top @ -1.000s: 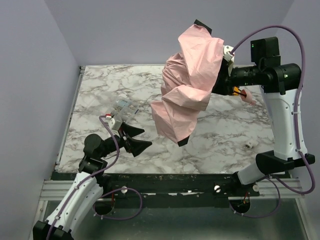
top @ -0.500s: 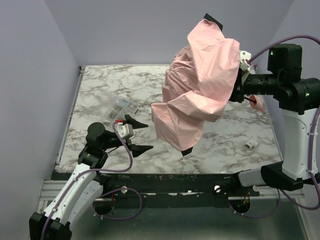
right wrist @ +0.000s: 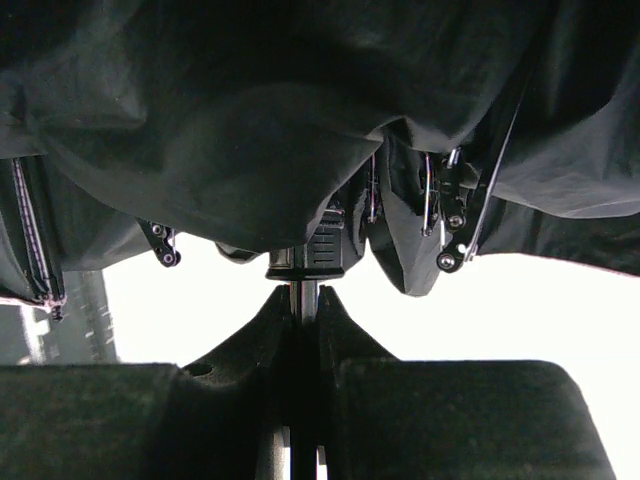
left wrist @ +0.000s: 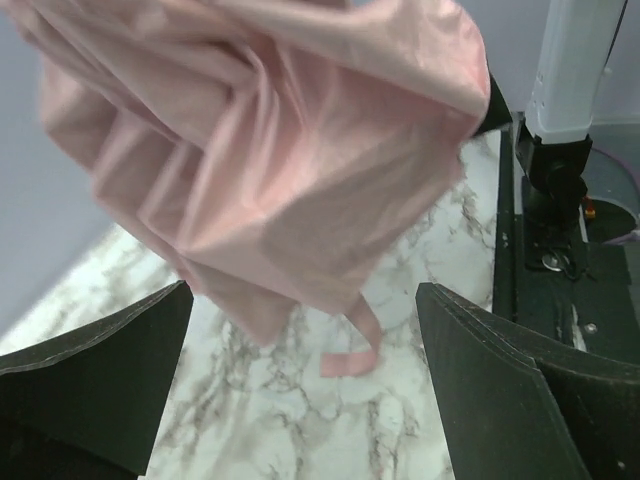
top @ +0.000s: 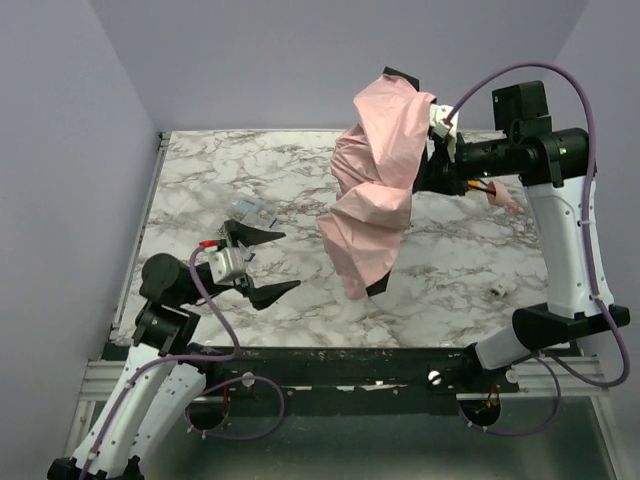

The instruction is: Put away the umbrella

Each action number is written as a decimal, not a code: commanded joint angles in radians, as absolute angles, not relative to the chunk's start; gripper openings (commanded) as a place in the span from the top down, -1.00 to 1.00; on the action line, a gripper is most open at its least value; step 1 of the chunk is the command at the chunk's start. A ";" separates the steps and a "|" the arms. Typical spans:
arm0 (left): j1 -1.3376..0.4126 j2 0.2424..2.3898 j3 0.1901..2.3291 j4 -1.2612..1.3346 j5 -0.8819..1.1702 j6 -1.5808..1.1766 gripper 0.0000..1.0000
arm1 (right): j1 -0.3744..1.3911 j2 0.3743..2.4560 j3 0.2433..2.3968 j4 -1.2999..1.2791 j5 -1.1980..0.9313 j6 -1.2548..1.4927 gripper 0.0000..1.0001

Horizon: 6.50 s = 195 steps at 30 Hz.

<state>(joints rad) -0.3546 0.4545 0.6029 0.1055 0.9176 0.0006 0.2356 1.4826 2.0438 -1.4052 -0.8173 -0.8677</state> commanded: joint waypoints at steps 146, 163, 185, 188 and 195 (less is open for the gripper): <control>-0.313 0.807 0.556 -0.066 0.990 0.698 1.00 | 0.250 1.259 2.136 -0.968 -1.046 -0.344 0.99; -0.351 0.669 0.527 -0.087 1.037 0.631 1.00 | 0.165 1.295 2.071 -0.782 -1.184 -0.097 0.99; -0.288 0.938 0.656 -0.053 0.963 0.791 1.00 | 0.145 1.257 2.020 -0.898 -1.437 -0.239 0.99; -0.251 0.917 0.644 -0.005 0.979 0.777 1.00 | 0.145 1.265 2.039 -1.055 -1.394 -0.380 0.99; -0.242 0.990 0.690 0.026 1.018 0.763 1.00 | 0.158 1.319 2.111 -1.404 -1.305 -0.723 0.99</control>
